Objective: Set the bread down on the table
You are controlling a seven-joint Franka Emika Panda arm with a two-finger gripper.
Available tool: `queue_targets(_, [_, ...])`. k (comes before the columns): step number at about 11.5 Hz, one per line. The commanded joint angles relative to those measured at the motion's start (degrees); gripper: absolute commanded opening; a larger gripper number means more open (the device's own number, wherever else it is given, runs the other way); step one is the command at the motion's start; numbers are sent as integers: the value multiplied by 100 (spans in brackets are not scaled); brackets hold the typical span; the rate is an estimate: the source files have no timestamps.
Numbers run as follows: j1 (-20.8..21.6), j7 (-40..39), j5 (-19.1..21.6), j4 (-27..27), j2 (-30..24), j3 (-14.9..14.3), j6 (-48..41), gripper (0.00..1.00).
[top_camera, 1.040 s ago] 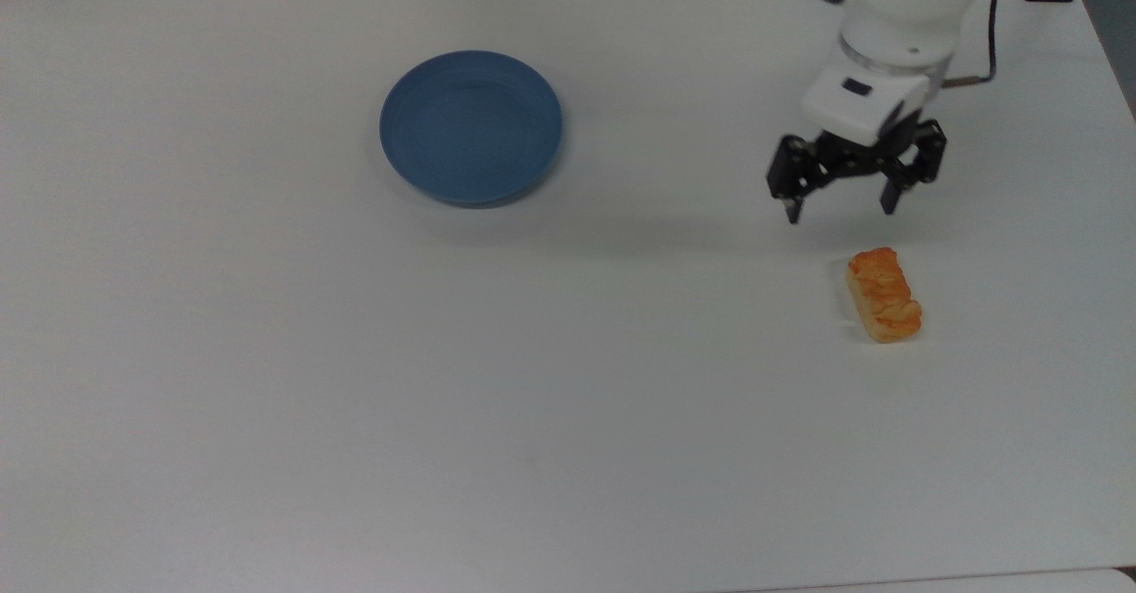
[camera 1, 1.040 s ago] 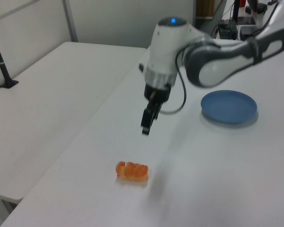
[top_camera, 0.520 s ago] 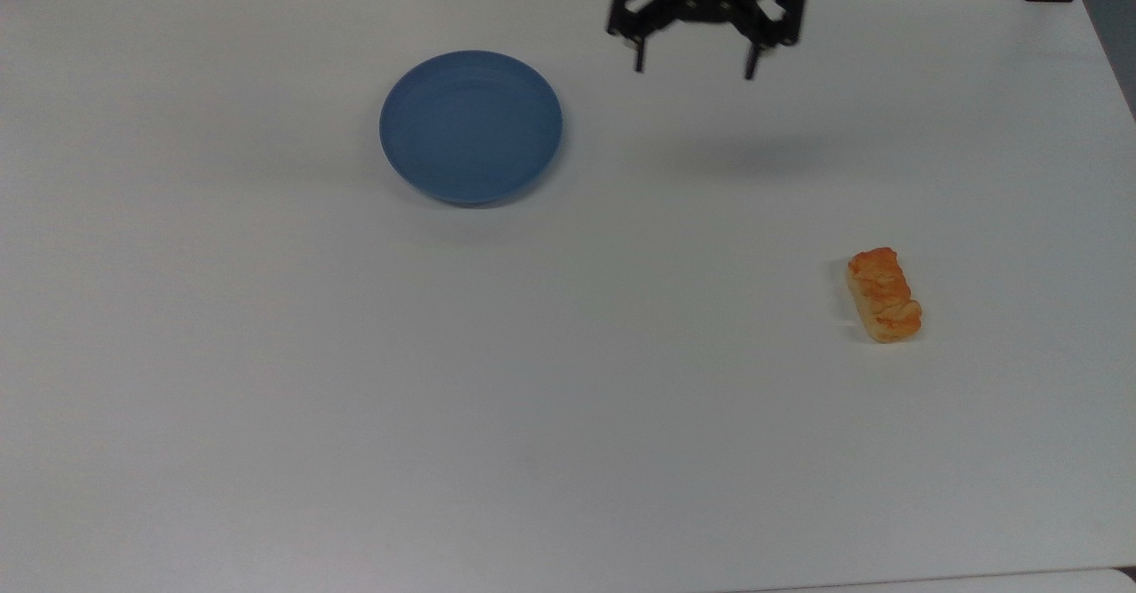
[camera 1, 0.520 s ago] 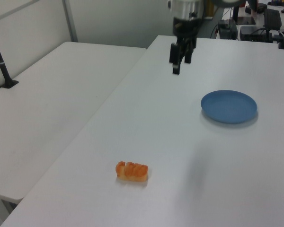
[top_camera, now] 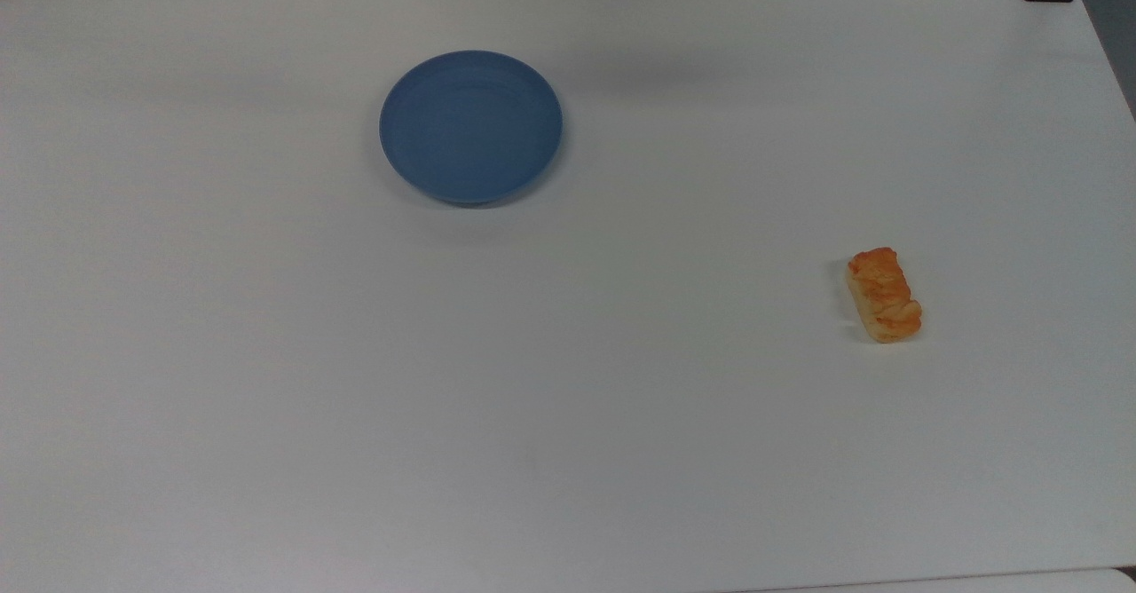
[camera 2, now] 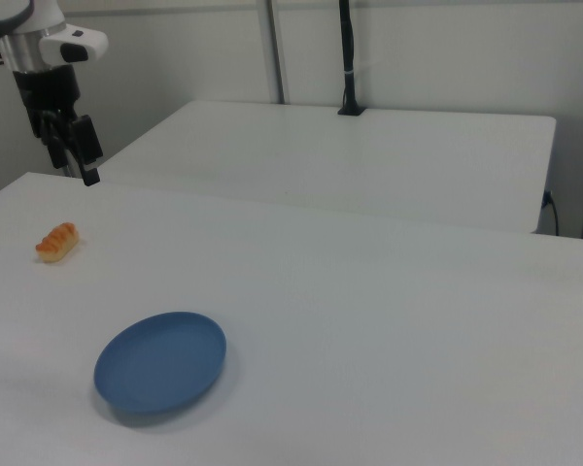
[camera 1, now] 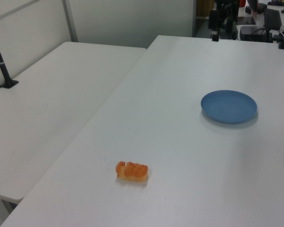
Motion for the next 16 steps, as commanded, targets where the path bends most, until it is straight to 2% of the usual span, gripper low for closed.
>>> queue_targets(1, [-590,-89,85,-629,-467,319,52,100])
queue_targets(3, [-889,-430,67,-710,-468,556,447,100])
queue_targets(9, [-882,-2757,76,-877,-126,478,1572,100])
queue_targets(10, [-873,-2944,76,-877,-99,460,1599,100])
queue_targets(12, [-759,-2894,76,-903,-142,284,1539,100])
queue_targets(16, [-671,-2867,84,-930,-151,266,1547,100])
